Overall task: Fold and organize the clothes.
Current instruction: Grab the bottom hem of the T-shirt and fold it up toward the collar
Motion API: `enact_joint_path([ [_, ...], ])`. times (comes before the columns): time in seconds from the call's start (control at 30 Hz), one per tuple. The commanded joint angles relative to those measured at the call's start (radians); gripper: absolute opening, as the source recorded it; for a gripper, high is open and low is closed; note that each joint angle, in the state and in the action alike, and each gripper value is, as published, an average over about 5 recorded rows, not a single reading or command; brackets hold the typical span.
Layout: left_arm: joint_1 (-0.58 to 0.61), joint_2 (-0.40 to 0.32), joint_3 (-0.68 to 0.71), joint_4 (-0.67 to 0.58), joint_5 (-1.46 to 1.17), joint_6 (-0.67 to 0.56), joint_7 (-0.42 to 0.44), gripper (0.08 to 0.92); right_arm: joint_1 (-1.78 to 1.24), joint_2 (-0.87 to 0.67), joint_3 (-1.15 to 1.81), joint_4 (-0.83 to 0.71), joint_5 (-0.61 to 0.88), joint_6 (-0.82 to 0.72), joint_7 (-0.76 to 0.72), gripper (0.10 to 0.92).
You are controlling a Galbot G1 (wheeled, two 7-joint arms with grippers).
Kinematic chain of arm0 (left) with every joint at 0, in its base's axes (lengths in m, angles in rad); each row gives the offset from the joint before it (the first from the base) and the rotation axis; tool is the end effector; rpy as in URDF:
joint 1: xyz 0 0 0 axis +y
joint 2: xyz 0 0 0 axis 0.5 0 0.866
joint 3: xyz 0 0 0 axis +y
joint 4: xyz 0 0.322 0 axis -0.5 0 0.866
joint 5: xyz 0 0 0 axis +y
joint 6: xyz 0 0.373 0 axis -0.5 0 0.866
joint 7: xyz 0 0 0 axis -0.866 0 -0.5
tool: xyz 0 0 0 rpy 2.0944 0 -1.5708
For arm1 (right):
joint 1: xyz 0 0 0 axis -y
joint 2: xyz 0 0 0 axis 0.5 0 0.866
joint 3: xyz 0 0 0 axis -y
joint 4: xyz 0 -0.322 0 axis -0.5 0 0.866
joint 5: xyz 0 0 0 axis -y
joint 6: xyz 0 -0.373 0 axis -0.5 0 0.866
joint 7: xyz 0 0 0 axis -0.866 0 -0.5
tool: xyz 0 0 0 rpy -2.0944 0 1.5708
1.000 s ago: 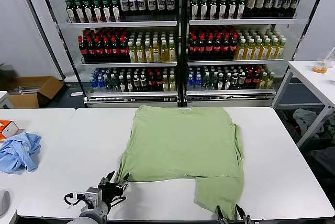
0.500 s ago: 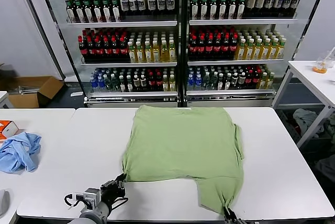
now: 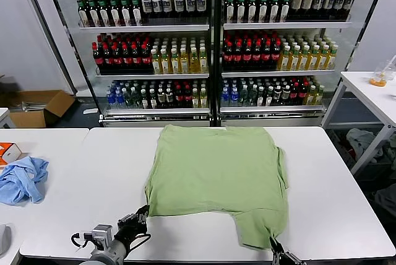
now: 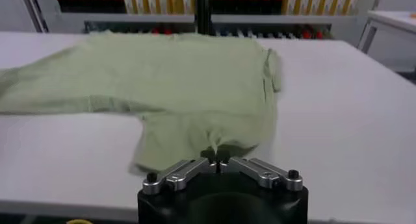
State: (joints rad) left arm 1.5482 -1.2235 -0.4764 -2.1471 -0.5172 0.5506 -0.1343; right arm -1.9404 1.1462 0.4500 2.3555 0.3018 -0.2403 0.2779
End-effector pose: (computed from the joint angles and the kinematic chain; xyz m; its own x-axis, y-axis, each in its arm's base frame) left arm 0.2180 0.0265 -0.2524 -0.8430 0.1845 0.5053 0.1128 0.9791 -0.1693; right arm 0.1173 -0.0064 -0.2435 -0.9140 -0.0667 0.4003 -0.0790 0.9968 -0.0143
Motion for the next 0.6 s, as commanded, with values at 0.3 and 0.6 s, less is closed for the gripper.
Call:
enact_joint_path([
  [0.3, 0.026, -0.004, 0.013, -0.004, 0.122, 0.016, -0.039, 0.141, 0.005, -0.01, 0.018, 0.002, -0.015, 0.043, -0.007, 0.105],
  [0.6, -0.004, -0.016, 0.078, 0.03, 0.212, 0.022, -0.044, 0.351, 0.0, 0.001, 0.006, -0.001, -0.031, 0.044, -0.008, 0.105],
])
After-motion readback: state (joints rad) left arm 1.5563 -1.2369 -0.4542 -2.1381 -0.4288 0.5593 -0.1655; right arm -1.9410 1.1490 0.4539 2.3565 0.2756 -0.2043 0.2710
